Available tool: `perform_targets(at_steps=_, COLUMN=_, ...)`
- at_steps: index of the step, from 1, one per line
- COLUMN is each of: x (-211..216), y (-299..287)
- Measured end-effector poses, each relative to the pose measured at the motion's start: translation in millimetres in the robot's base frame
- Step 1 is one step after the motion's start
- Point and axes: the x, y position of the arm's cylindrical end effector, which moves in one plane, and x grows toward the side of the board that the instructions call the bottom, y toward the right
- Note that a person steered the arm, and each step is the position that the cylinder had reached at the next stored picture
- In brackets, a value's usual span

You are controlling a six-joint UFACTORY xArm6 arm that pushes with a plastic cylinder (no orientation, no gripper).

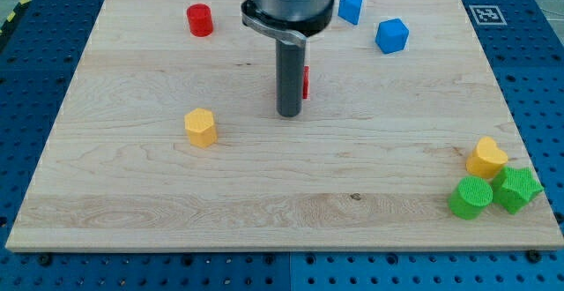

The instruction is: Push yellow hexagon towards bottom of the board

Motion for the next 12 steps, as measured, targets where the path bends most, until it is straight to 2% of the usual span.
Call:
perform_targets(at_steps=3, x=-15, y=-66)
perform_targets(at_steps=5, x=-19, y=-138)
perform_targets(at_steps=6, x=-8, y=-160)
perform_targets(at_steps=8, x=28, y=-163)
perform_targets(at_steps=11, x=33, y=-99)
perform_targets(at_steps=12, x=46, y=-90)
